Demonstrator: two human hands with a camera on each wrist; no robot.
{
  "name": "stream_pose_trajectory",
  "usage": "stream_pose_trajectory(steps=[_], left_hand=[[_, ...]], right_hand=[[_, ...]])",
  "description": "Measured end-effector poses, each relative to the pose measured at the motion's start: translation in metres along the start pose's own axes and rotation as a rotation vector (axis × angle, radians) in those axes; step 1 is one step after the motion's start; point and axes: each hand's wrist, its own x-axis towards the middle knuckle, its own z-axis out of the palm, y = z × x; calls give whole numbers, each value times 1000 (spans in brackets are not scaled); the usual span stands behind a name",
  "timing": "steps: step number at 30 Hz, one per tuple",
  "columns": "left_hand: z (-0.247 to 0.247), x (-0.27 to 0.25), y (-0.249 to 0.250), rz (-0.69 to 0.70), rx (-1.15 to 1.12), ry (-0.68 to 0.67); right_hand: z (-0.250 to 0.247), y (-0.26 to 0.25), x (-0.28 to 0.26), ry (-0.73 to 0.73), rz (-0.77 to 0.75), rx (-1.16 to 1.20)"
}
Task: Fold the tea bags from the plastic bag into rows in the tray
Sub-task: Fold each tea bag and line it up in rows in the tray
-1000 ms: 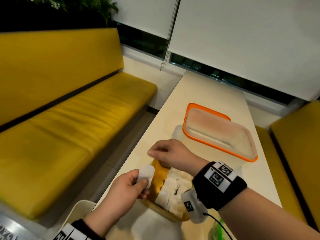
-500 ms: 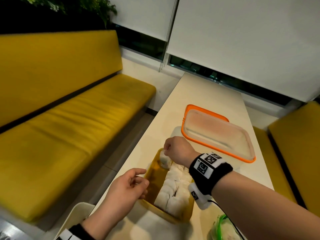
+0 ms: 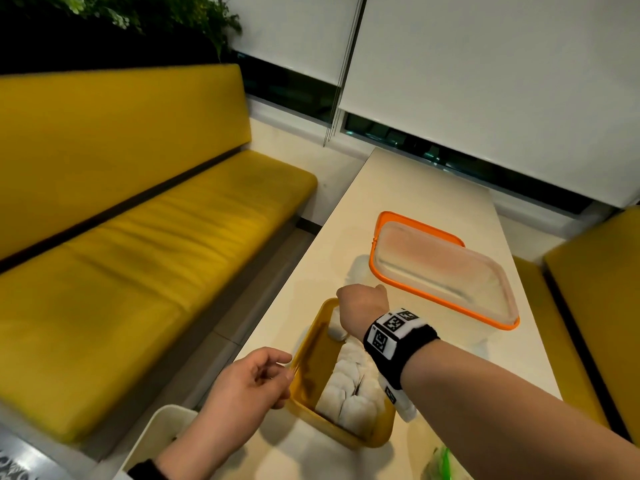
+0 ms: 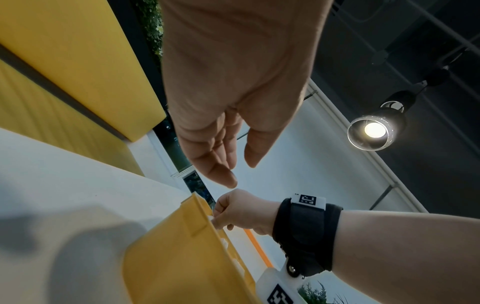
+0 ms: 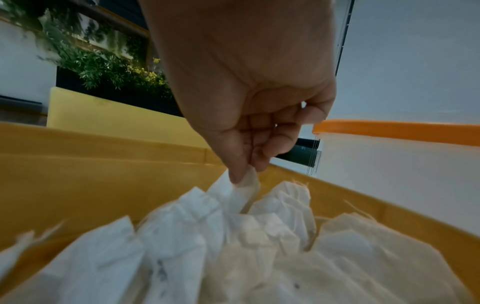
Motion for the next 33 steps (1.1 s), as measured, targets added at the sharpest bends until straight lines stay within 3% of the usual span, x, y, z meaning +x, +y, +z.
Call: stream_pose_trajectory(steps=[7, 13, 15, 17, 23, 26, 29, 33], left_hand=[[2, -4, -3, 8, 4, -11], [8, -7, 1, 24, -11, -29], [11, -8, 3, 36, 3, -39], [13, -8, 5, 51, 13, -48], [21, -9, 5, 75, 41, -63], [31, -10, 4, 77, 48, -104], [49, -10, 4, 68, 99, -160], [93, -14, 13, 56, 150, -326]], right_hand=[[-1, -6, -5, -15, -11, 10], [-6, -8, -21, -181, -33, 25], [-13, -4, -28, -202, -37, 130], [-22, 8, -35, -157, -30, 344], [-31, 78, -114, 222, 34, 982], [5, 123, -173, 309, 198, 1151], [62, 163, -216, 324, 402, 1156], [117, 172, -254, 195, 484, 1025]])
